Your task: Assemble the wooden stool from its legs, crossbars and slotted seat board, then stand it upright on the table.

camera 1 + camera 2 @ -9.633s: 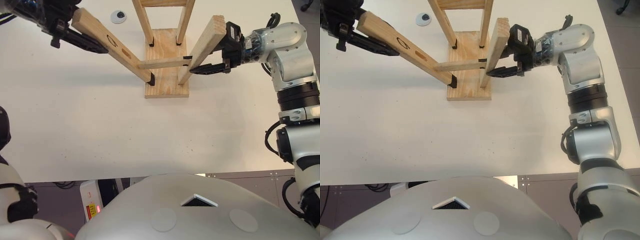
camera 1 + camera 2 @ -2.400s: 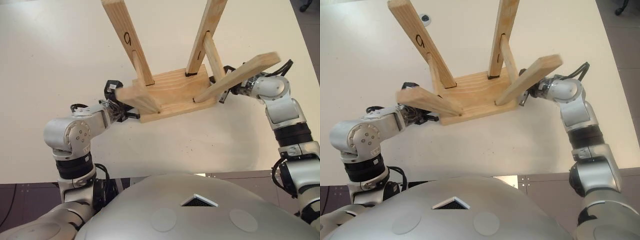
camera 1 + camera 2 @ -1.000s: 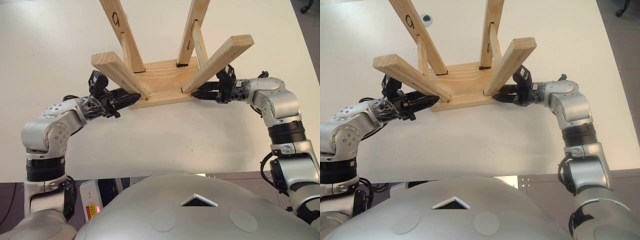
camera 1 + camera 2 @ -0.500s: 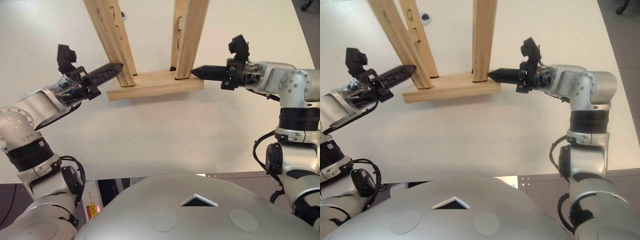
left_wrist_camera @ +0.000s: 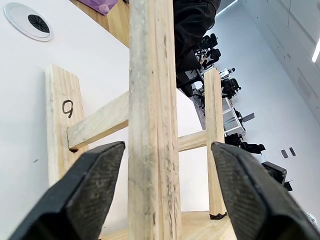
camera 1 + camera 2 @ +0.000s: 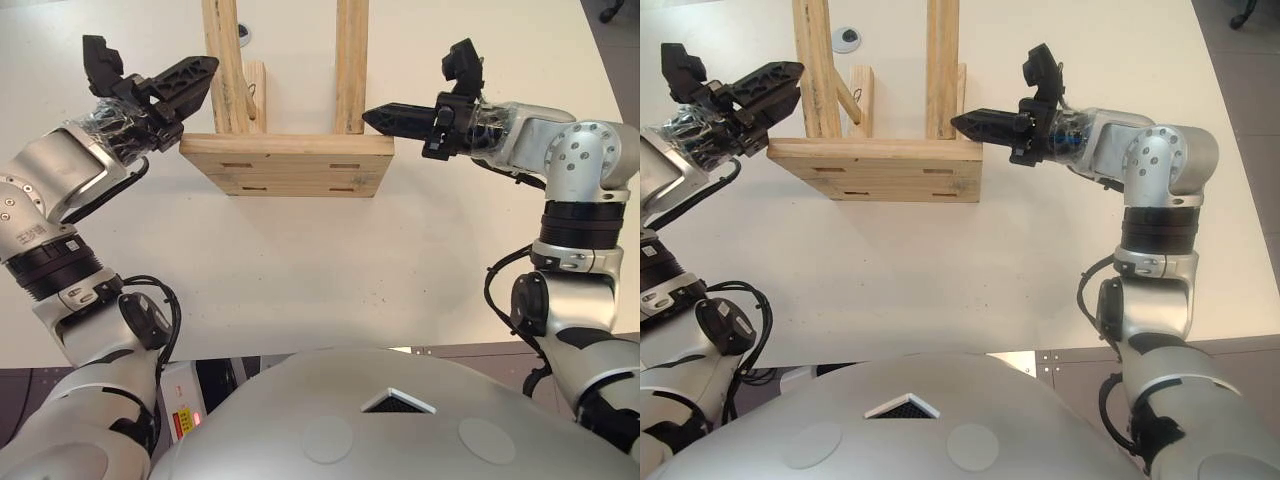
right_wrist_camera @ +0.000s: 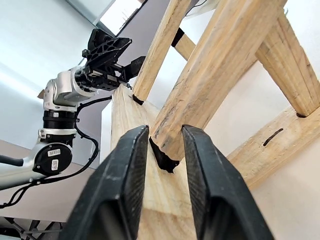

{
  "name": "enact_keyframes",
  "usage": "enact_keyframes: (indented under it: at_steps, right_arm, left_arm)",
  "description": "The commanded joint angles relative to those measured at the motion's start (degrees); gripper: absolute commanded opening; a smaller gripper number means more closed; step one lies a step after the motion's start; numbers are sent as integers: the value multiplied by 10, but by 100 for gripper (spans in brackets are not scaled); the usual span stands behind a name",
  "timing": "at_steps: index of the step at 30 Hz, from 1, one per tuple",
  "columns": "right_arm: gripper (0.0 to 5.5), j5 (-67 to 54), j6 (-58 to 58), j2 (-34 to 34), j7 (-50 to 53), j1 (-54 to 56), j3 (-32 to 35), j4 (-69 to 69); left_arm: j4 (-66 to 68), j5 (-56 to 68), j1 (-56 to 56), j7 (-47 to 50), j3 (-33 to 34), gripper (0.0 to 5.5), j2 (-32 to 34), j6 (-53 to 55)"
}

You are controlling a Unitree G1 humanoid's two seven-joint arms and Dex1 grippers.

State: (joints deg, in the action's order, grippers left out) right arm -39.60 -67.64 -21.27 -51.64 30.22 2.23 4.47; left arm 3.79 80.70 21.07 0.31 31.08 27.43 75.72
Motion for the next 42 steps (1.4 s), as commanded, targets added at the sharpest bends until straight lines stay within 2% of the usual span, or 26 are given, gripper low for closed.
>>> enact_keyframes:
  at_steps: [1, 3, 5, 7, 9, 12, 15, 18, 24, 29, 35, 36, 42]
  right_arm:
    - [178, 19, 15, -7, 1, -11, -37, 11]
    - [221, 20, 38, -13, 2, -14, -15, 27]
    - [221, 15, 64, -20, -1, -16, 19, 56]
    - [221, 5, 76, -25, -9, -19, 45, 75]
    - [221, 5, 89, -31, -18, -27, 53, 81]
    - [221, 34, 140, -67, -66, -73, 13, 30]
    - [221, 56, 171, -105, -106, -116, -22, 4]
    - [279, 106, 226, -133, -124, -142, -75, -20]
    - [279, 104, 243, -120, -142, -156, -107, -51]
    - [279, 105, 253, -72, -117, -126, -114, -7]
    - [279, 122, 271, -30, -104, -101, -133, 42]
    - [260, 127, 273, -25, -99, -97, -134, 52]
    - [231, 142, 249, -42, -95, -76, -142, 94]
  left_arm:
    - [3, -7, 0, -15, 3, 359, 4, -27]
    - [6, -13, -3, -42, 34, 359, 12, -73]
    - [14, -16, -11, -78, 69, 359, 25, -117]
    - [16, -46, -34, -129, 76, 359, 40, -154]
    - [5, -125, -88, -213, 46, 359, 70, -209]
    - [-48, -329, -240, -407, -72, 359, 152, -382]
    - [-27, -400, -284, -515, -91, 359, 205, -455]
    - [-17, -434, -282, -593, -115, 359, 234, -484]
    - [18, -493, -216, -636, -205, 359, 200, -520]
    - [76, -501, -145, -649, -221, 359, 172, -532]
    - [81, -493, -123, -710, -266, 359, 150, -506]
    - [82, -493, -119, -714, -271, 359, 143, -506]
    - [66, -478, -136, -733, -281, 293, 152, -444]
